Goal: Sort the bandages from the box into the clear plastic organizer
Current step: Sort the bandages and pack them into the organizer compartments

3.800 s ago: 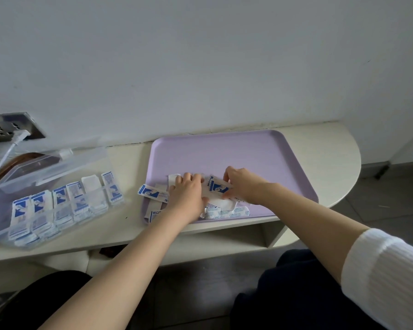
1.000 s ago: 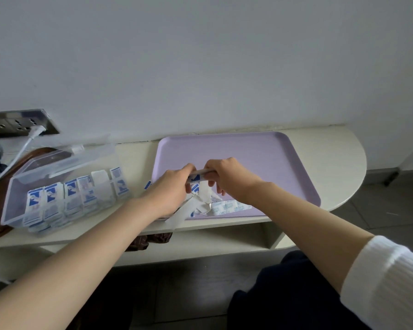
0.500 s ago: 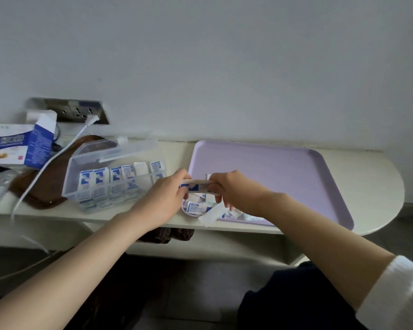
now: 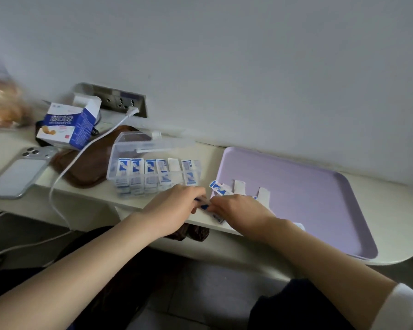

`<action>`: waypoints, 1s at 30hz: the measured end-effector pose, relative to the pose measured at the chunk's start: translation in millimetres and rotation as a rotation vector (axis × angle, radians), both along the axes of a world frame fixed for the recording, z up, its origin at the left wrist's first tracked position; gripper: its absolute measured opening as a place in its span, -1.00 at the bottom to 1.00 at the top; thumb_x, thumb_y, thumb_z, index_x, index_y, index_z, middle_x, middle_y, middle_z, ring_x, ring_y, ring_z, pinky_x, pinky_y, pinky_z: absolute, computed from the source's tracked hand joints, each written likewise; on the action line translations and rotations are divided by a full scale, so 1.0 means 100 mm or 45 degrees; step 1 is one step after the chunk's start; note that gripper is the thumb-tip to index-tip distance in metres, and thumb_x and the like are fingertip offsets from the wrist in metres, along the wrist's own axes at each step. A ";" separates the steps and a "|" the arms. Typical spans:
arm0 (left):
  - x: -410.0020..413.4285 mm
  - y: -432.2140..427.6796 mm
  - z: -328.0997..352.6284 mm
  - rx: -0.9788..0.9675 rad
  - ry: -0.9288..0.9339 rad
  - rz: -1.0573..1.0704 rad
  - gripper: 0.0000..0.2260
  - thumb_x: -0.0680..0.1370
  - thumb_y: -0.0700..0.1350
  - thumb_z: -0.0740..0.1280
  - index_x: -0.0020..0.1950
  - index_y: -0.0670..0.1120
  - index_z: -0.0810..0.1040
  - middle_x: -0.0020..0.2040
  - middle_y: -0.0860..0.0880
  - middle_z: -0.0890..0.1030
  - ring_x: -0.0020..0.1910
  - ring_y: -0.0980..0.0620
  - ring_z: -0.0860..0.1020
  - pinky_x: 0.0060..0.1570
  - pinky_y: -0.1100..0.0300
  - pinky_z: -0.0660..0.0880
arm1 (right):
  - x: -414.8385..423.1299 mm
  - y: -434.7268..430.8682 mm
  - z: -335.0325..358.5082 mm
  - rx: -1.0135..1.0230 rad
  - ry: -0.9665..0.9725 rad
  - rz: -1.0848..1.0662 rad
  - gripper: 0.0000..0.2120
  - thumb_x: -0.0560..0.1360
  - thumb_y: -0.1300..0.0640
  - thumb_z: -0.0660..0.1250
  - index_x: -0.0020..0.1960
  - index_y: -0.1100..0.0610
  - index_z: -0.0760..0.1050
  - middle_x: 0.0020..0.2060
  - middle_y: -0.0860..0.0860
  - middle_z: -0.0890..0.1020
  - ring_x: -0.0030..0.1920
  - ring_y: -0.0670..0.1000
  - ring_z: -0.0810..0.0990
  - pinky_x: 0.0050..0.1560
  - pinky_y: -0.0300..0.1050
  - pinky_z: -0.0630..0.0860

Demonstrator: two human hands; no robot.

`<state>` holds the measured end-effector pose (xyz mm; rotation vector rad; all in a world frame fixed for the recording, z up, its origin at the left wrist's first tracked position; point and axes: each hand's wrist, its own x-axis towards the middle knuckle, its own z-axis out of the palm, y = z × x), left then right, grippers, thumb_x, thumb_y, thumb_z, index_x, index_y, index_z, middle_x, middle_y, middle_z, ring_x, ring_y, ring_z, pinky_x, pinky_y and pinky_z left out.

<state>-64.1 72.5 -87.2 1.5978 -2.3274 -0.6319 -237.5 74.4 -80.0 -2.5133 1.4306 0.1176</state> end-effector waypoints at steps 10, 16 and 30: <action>0.47 0.03 0.05 -0.212 -0.021 0.030 -0.85 0.59 0.00 0.23 -0.18 0.07 0.39 -0.34 0.12 0.47 -0.33 0.13 0.43 -0.40 0.26 0.28 | 0.40 -0.09 0.02 -0.176 -0.261 0.092 -0.74 0.60 -0.04 0.12 0.08 0.08 0.50 -0.05 -0.02 0.55 -0.02 0.02 0.50 -0.18 -0.17 0.29; 0.77 -0.10 0.02 -0.385 0.034 0.105 -0.86 0.58 0.00 0.24 0.03 -0.04 0.46 -0.13 -0.01 0.57 -0.11 -0.03 0.52 -0.20 0.07 0.42 | 0.76 -0.28 0.08 -0.319 -0.315 0.122 -0.74 0.59 0.01 0.17 0.10 0.09 0.58 -0.11 -0.01 0.55 0.00 -0.01 0.44 -0.18 -0.21 0.28; 1.37 -0.27 -0.05 -0.295 -0.246 0.397 -0.89 0.58 -0.02 0.20 0.03 0.09 0.50 0.15 0.06 0.43 0.19 -0.01 0.32 0.19 0.06 0.22 | 1.49 -1.08 0.17 0.246 -0.531 -0.651 -0.70 0.55 0.10 0.20 -0.09 0.32 0.59 -0.41 0.03 0.45 -0.46 -0.05 0.29 -0.48 -0.30 0.24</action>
